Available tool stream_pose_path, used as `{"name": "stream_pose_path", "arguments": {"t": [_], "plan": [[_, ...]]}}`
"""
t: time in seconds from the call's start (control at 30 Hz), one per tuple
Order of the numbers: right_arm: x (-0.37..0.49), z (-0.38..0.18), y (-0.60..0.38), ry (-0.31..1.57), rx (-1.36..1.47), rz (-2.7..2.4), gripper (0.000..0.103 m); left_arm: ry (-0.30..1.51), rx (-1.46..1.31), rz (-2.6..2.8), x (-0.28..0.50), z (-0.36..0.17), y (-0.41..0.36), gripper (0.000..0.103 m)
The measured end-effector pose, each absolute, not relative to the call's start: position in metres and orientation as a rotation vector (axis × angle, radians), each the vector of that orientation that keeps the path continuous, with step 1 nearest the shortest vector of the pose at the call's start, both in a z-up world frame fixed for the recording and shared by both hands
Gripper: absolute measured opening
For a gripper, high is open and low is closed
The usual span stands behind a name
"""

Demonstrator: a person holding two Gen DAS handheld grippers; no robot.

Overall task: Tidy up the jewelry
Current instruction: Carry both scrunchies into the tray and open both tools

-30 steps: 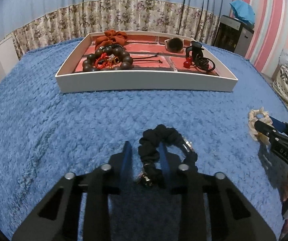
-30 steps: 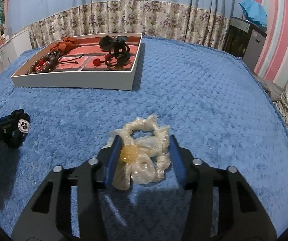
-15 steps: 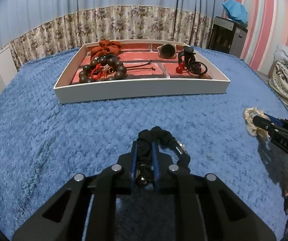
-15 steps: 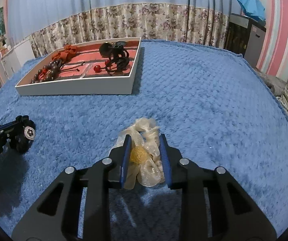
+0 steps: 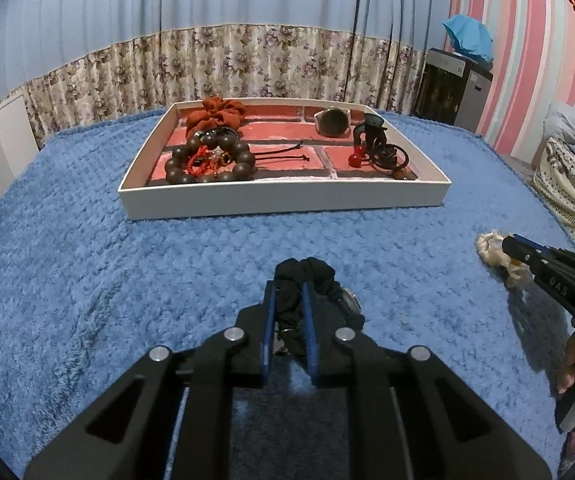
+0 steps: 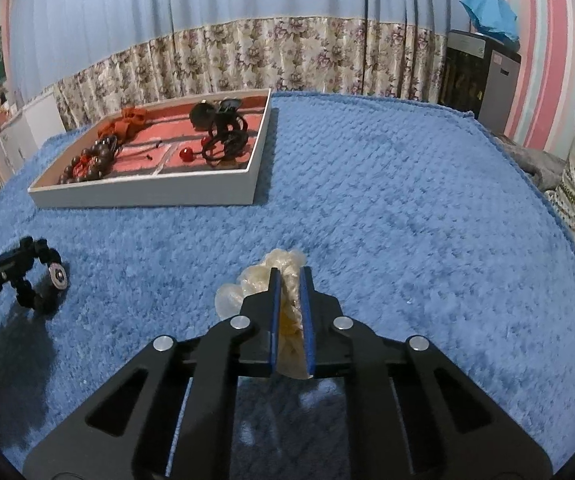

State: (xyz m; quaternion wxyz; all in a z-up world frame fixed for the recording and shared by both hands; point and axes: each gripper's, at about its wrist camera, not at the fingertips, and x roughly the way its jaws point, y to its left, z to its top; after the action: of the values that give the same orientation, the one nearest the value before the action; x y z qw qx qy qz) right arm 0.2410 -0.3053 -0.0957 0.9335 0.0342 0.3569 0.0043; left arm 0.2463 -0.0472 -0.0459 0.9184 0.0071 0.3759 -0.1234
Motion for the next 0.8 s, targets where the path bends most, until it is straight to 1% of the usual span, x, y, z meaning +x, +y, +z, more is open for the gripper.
{"name": "stream_pose_path", "arguments": {"t": [0.2,0.5,0.8], "plan": [[0.240,-0.084,-0.313,0.705,0.129,0.024,0.010,0.770,-0.017,-0.260,0.247,-0.035,-0.043,0.013],[0.245,-0.066,-0.312,0.695,0.122,0.029,0.010,0.777,-0.012,-0.261,0.248,-0.031,-0.042,0.013],[0.254,-0.042,-0.307,0.670,0.121,0.039,0.010,0.770,-0.013,-0.252,0.261,-0.013,-0.035,0.012]]}}
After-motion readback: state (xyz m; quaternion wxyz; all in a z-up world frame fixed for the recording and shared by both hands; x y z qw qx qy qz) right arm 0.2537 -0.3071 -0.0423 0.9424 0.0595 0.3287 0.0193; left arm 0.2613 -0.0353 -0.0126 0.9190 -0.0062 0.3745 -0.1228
